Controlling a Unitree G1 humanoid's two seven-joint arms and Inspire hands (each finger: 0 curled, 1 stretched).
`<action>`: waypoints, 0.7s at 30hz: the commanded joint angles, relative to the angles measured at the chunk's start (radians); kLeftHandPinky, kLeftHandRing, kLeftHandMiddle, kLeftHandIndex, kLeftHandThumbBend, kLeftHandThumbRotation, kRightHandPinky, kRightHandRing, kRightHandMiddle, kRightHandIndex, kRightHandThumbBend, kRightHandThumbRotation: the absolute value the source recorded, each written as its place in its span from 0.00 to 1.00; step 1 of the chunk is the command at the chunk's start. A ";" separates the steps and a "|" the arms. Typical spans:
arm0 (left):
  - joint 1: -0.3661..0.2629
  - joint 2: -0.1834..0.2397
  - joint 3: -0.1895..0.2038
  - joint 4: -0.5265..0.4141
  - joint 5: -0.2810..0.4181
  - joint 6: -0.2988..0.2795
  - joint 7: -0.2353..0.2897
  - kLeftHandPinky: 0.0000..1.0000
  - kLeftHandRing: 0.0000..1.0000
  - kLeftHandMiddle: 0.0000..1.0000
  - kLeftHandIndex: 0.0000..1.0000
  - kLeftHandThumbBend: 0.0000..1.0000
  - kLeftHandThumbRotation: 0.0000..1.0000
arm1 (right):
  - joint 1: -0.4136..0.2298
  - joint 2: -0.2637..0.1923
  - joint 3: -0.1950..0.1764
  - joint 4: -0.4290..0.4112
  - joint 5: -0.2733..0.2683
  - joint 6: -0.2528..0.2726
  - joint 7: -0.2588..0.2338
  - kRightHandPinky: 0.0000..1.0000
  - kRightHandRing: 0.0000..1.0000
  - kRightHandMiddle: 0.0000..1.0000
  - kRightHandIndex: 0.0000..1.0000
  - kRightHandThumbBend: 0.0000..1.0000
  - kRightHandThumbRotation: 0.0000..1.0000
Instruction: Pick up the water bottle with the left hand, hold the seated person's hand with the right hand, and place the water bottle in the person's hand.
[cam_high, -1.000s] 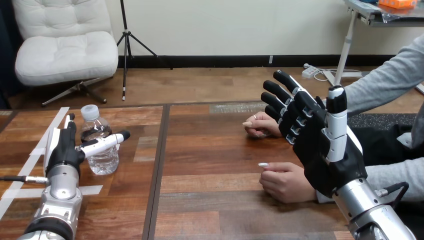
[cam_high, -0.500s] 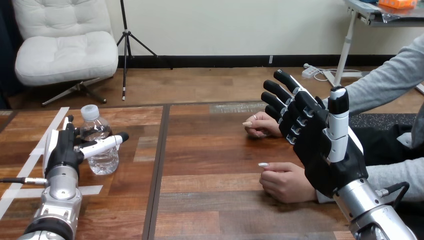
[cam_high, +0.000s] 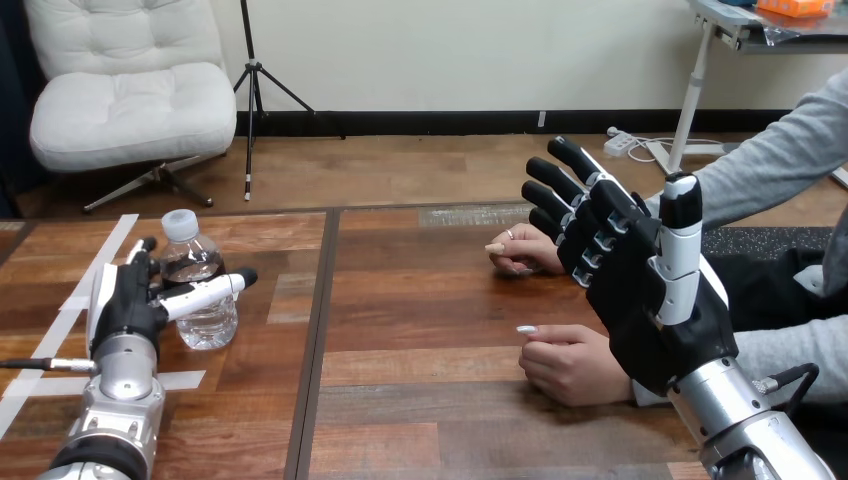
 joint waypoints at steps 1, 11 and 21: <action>-0.013 -0.012 0.010 -0.028 -0.015 0.003 0.003 0.57 0.70 0.78 0.93 1.00 0.24 | -0.026 0.001 -0.009 -0.042 0.014 -0.019 0.008 1.00 0.96 0.94 0.95 0.96 1.00; -0.014 -0.013 0.005 -0.033 -0.019 0.009 0.000 0.51 0.64 0.73 0.89 1.00 0.20 | -0.025 0.003 -0.008 -0.047 0.017 -0.014 0.005 1.00 0.96 0.94 0.96 0.96 1.00; -0.018 -0.006 -0.015 -0.037 -0.002 0.027 -0.015 0.68 0.78 0.82 0.87 1.00 0.17 | -0.025 0.005 -0.007 -0.043 0.017 -0.020 0.005 1.00 0.96 0.94 0.96 0.96 1.00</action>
